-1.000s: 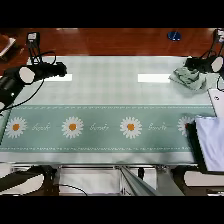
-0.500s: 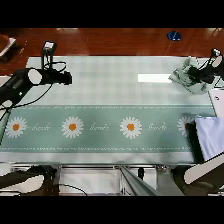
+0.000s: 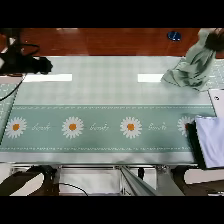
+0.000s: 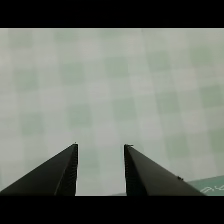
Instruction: Fold the shirts.
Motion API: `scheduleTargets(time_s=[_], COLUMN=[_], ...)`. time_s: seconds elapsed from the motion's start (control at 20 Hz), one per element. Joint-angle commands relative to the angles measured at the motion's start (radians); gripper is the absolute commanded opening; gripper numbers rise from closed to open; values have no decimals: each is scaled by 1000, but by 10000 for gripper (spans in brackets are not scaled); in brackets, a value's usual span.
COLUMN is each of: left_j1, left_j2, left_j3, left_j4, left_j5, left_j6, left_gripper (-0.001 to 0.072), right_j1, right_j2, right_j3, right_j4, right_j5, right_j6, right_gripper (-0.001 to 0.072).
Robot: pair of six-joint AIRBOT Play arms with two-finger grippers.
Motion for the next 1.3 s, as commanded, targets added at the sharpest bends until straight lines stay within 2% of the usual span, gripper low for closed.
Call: scheduleTargets(time_s=[0.0,0.15,0.35,0.55,0.7,0.8,1.0,1.1,1.25], left_j1=[13,-21,-77,-84,-84,-84,-84,-84,-92], left_j2=[208,389,533,549,546,545,545,545,545], left_j3=[-87,-327,-592,-677,-679,-679,-679,-679,-679], left_j4=[-24,-116,-180,-190,-197,-200,-207,-207,-229], left_j5=[-106,-95,-4,67,92,98,86,87,87], left_j6=[-48,-82,-140,-158,-158,-158,-158,-158,-158], left_gripper=[382,382,382,382,382,382,382,382,382], right_j1=[29,137,283,491,661,766,903,913,913], right_j2=[253,430,558,572,513,475,352,257,144], right_j3=[27,27,27,26,-84,-247,-585,-650,-653], right_j4=[122,124,123,108,66,65,122,182,246], right_j5=[-44,-33,-36,131,233,187,-73,-129,-124], right_j6=[-127,-179,-187,-187,-129,-100,-10,-2,-3], right_gripper=[18,18,18,18,19,19,19,19,20])
